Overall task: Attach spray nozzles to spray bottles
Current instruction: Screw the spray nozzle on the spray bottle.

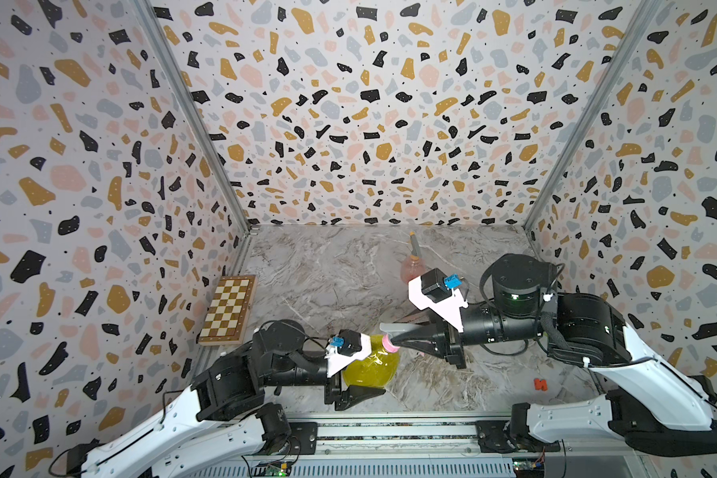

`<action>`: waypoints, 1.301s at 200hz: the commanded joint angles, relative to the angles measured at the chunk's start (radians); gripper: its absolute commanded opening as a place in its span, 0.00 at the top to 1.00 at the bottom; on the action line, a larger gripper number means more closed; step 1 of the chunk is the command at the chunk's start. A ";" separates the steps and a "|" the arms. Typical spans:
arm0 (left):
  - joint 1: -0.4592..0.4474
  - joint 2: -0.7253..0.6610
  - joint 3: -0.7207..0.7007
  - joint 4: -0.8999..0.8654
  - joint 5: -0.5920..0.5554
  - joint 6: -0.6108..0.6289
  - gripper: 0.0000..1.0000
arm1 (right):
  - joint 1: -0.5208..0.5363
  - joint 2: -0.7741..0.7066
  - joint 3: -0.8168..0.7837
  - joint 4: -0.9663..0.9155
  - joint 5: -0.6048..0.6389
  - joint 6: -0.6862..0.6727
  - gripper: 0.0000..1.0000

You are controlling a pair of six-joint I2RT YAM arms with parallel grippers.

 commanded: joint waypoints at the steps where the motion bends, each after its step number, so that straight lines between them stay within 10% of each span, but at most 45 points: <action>1: -0.004 -0.022 0.042 0.106 0.084 0.013 1.00 | 0.000 -0.008 -0.022 -0.015 -0.103 -0.051 1.00; 55: -0.005 0.005 0.106 0.099 0.200 0.001 1.00 | 0.000 -0.036 -0.081 0.009 -0.168 -0.081 1.00; 260: -0.008 0.105 0.012 0.425 -0.772 -0.050 1.00 | 0.084 0.101 -0.226 0.074 0.316 0.435 1.00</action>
